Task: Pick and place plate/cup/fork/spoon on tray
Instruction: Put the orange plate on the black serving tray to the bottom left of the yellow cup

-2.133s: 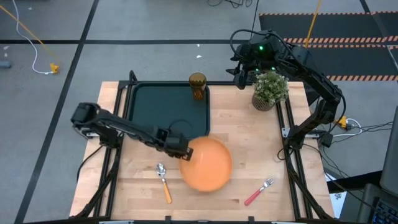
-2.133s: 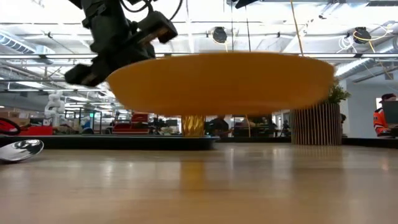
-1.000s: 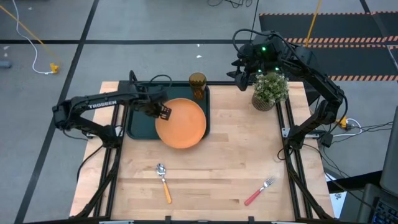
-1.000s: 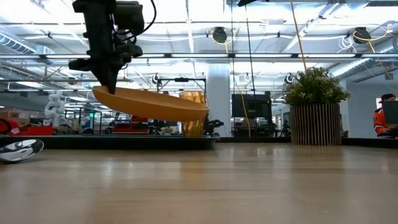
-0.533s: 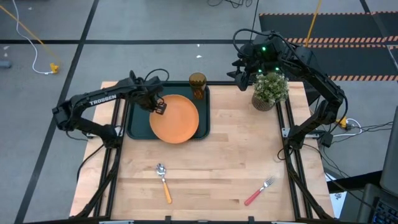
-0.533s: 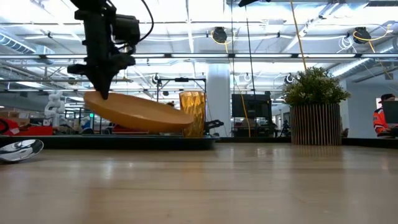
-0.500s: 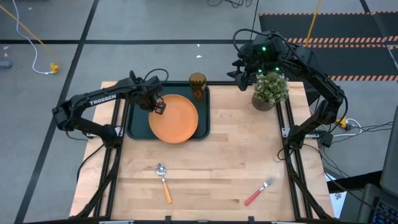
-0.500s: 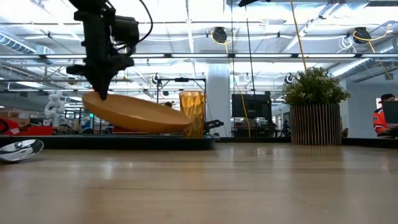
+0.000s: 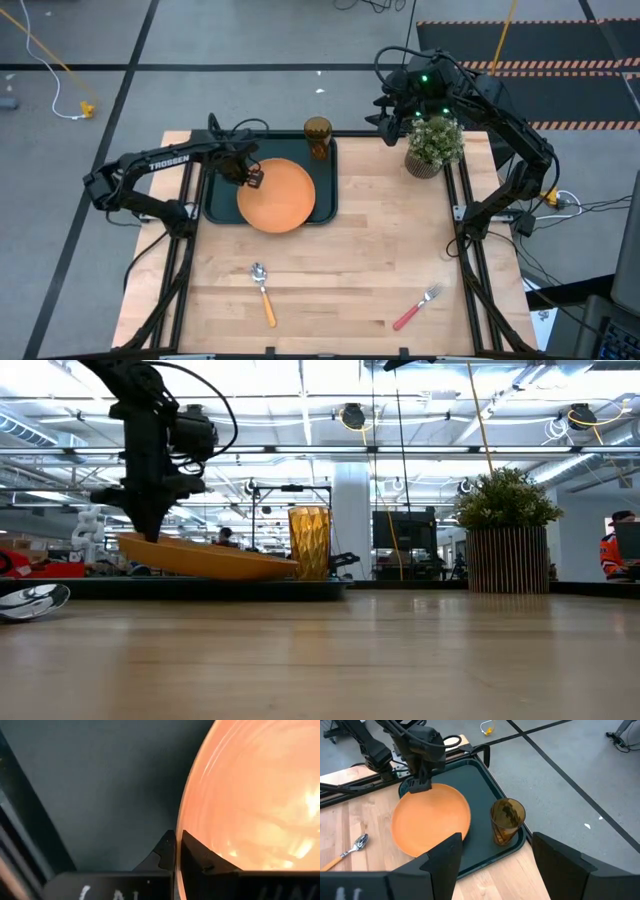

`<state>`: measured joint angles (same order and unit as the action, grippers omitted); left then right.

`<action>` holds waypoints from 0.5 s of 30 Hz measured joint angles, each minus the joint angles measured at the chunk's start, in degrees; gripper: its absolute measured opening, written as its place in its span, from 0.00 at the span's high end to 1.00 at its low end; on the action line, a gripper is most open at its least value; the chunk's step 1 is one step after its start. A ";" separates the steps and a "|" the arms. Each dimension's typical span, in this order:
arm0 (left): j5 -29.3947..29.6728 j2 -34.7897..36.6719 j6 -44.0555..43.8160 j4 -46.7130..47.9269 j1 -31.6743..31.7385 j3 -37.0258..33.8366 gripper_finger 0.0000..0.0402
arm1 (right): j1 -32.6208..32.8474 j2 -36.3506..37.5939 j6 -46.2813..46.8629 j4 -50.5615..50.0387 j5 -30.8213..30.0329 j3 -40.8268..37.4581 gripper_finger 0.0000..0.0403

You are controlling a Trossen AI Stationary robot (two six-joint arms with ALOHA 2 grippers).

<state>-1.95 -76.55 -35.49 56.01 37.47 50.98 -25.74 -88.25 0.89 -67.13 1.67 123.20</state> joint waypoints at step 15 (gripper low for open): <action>2.63 -0.07 1.01 -7.31 9.68 -0.04 0.97 | -0.02 -0.02 -0.03 0.02 -0.04 0.00 0.42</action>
<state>0.68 -76.62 -34.48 48.70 47.15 50.94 -25.76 -88.27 0.86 -67.11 1.63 123.20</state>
